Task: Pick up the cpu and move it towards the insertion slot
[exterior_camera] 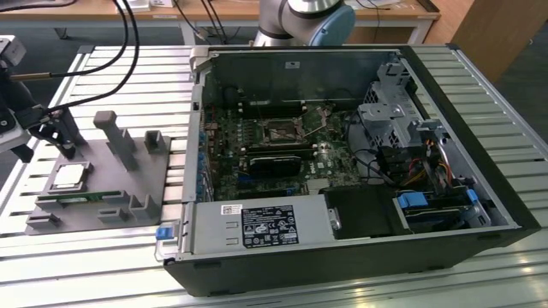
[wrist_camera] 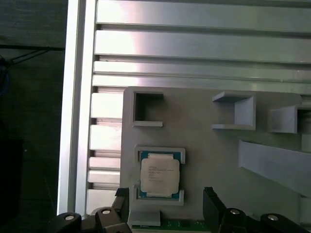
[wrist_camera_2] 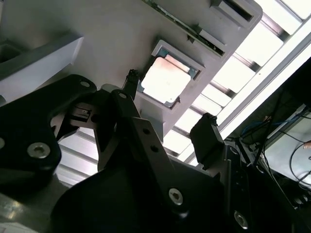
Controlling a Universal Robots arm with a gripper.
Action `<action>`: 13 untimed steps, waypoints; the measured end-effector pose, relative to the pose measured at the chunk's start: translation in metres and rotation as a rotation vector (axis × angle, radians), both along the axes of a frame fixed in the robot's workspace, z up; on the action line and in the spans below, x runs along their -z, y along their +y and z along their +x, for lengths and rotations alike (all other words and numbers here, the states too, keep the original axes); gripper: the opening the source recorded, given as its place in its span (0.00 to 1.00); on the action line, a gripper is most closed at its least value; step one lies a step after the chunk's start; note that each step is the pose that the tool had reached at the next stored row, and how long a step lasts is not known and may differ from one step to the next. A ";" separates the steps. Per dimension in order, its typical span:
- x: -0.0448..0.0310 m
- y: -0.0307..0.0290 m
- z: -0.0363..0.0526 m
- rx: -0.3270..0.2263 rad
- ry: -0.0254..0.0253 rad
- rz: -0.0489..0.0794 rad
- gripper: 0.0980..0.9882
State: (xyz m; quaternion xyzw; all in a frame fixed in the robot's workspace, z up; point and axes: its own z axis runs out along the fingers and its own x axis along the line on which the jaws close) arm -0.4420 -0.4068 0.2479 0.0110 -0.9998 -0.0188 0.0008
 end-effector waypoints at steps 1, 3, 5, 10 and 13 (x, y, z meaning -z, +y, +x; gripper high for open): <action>0.0018 0.0000 0.0000 0.000 0.0001 0.000 0.68; 0.0054 0.0000 -0.0001 0.000 0.0000 0.000 0.68; 0.0091 0.0000 -0.0002 0.000 0.0001 -0.001 0.68; 0.0176 0.0000 -0.0002 0.000 0.0000 -0.001 0.68; 0.0220 -0.0001 -0.0002 -0.003 0.0001 -0.001 0.76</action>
